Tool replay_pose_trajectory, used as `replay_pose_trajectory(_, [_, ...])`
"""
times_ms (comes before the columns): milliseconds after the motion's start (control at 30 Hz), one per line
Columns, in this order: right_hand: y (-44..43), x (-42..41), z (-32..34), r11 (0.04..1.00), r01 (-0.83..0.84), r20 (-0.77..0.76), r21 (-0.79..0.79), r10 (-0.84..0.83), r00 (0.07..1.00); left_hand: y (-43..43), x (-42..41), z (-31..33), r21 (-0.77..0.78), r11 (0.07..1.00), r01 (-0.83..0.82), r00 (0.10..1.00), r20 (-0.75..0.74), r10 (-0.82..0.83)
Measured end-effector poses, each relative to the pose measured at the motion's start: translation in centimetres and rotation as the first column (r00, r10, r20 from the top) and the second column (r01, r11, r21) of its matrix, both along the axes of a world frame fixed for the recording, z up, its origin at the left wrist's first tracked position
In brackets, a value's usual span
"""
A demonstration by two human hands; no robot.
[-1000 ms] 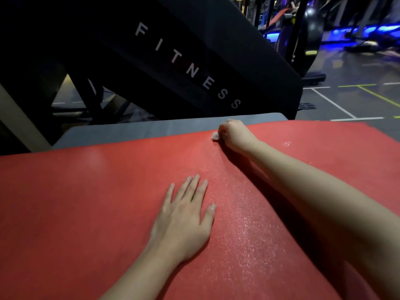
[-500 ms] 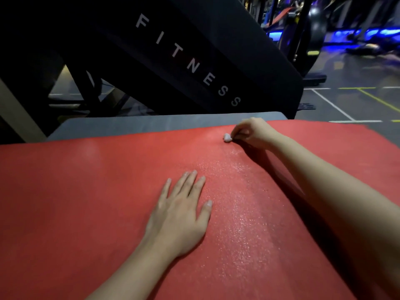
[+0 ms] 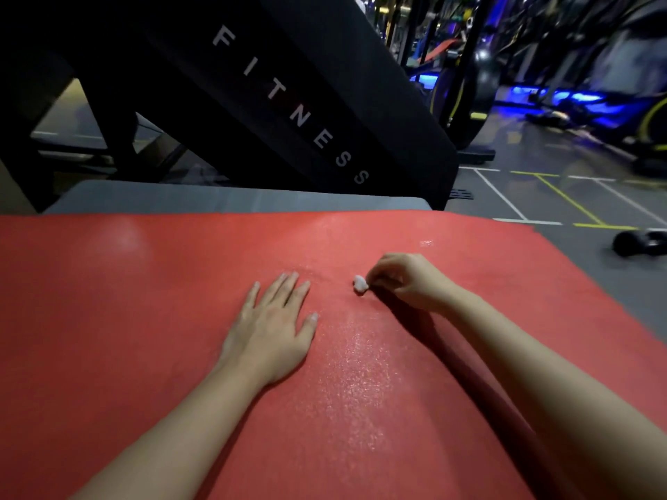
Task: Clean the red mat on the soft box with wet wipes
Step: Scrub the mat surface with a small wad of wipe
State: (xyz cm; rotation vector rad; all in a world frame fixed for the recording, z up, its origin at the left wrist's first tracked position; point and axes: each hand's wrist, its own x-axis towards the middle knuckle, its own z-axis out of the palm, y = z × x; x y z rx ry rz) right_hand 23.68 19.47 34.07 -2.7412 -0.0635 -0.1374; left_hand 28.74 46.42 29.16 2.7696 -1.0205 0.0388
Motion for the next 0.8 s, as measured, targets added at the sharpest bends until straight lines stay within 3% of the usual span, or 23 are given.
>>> replay_pose_trajectory(233, [0.9,3.5,-1.1,0.969,0.243,0.062,-0.038,-0.241,0.969,0.1,0.4,-0.4,-0.026,1.0,-0.001,1.0,0.004,0.001])
replay_pose_trajectory(367, [1.8,-1.9,-0.2,0.992,0.125,0.014,-0.019,-0.124,0.992,0.2,0.2,-0.3,-0.04,0.999,-0.007,1.0,-0.001,0.007])
replay_pose_trajectory(533, [4.0,-13.2,-0.1,0.992,-0.057,-0.027,0.114,0.061,0.998,0.1,0.2,-0.3,-0.04,0.999,-0.005,1.0,0.008,0.005])
replay_pose_trajectory(800, [5.0,-10.7,-2.0,0.985,0.151,0.166,0.087,-0.164,0.973,0.5,-0.4,0.3,-0.06,0.998,-0.006,1.0,0.009,0.006])
